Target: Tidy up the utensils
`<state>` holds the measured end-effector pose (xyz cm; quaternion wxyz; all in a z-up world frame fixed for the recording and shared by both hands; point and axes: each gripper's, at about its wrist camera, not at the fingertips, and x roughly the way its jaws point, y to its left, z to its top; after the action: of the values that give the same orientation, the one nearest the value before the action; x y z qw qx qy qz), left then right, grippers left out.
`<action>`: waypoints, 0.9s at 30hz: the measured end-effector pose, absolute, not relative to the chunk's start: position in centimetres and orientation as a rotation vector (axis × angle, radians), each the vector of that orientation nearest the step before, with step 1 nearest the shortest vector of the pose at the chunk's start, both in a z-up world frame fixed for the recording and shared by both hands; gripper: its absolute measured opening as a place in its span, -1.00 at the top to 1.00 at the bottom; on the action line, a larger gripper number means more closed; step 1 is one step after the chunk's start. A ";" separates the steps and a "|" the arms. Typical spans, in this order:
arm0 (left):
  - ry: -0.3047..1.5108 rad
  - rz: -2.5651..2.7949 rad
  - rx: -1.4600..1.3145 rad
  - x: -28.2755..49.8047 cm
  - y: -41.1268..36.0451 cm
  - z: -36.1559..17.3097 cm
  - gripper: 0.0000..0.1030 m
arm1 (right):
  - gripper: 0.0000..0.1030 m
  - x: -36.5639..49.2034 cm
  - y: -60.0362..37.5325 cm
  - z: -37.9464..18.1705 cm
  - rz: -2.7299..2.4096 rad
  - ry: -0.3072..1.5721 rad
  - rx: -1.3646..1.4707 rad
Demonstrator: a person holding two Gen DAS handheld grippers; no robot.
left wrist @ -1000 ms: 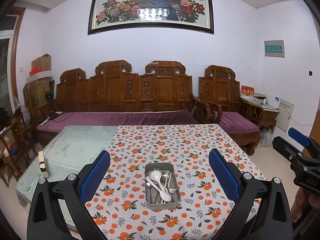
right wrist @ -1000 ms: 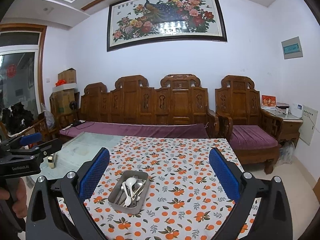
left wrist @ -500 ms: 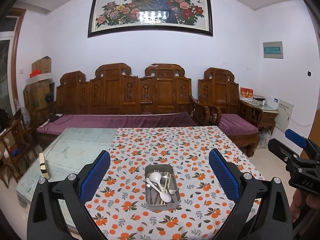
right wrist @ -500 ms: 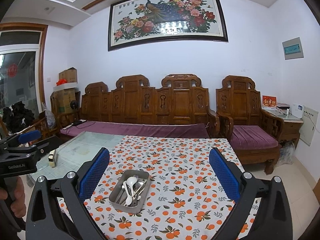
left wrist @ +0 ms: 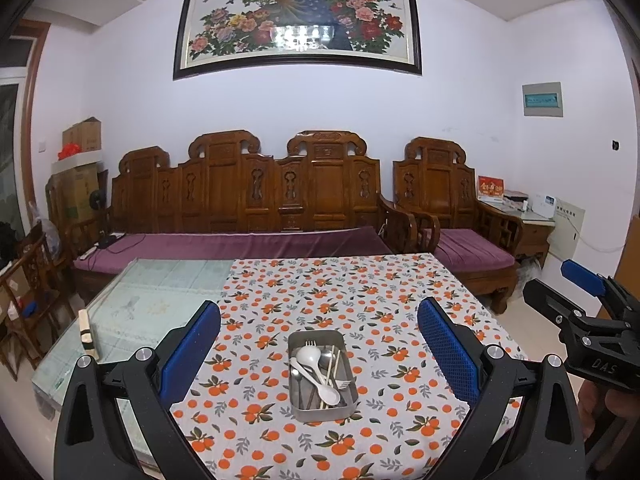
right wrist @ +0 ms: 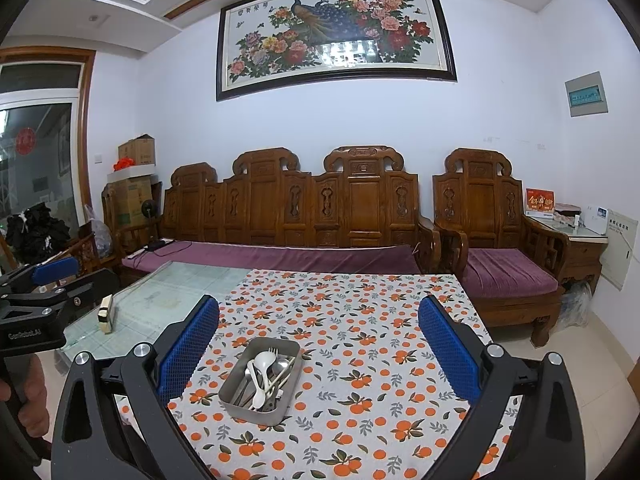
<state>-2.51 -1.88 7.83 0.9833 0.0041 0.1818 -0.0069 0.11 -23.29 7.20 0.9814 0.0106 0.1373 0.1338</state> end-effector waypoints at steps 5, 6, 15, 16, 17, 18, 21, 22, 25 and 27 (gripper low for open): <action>0.365 -0.017 0.008 -2.6 -2.0 8.0 -0.85 | -0.95 0.2 -23.3 6.9 0.272 0.280 0.021; 0.365 -0.017 0.007 -2.6 -2.0 7.9 -0.85 | -0.95 0.3 -23.3 6.9 0.273 0.280 0.020; 0.364 -0.014 0.008 -2.5 -2.1 8.1 -0.85 | -0.95 0.3 -23.2 6.9 0.273 0.281 0.020; 0.365 -0.014 0.008 -2.5 -2.1 8.1 -0.85 | -0.95 0.2 -23.2 6.9 0.274 0.280 0.020; 0.366 -0.014 0.008 -2.5 -2.1 8.1 -0.85 | -0.95 0.2 -23.2 6.9 0.273 0.280 0.021; 0.367 -0.013 0.009 -2.4 -2.1 8.1 -0.85 | -0.95 0.3 -23.2 6.9 0.273 0.280 0.021; 0.369 -0.014 0.007 -2.4 -2.0 8.0 -0.85 | -0.95 0.2 -23.2 6.9 0.273 0.281 0.020; 0.369 -0.014 0.007 -2.3 -2.0 8.0 -0.85 | -0.95 0.2 -23.1 6.7 0.275 0.282 0.020; 0.370 -0.014 0.005 -2.2 -2.0 8.0 -0.85 | -0.95 0.2 -23.1 6.7 0.275 0.282 0.020; 0.370 -0.015 0.005 -2.3 -1.9 7.9 -0.85 | -0.95 0.2 -23.1 6.7 0.275 0.282 0.020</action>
<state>-2.28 -1.88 7.94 0.9829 0.0026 0.1840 -0.0074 0.21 -23.10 6.72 0.9807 0.0100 0.1399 0.1365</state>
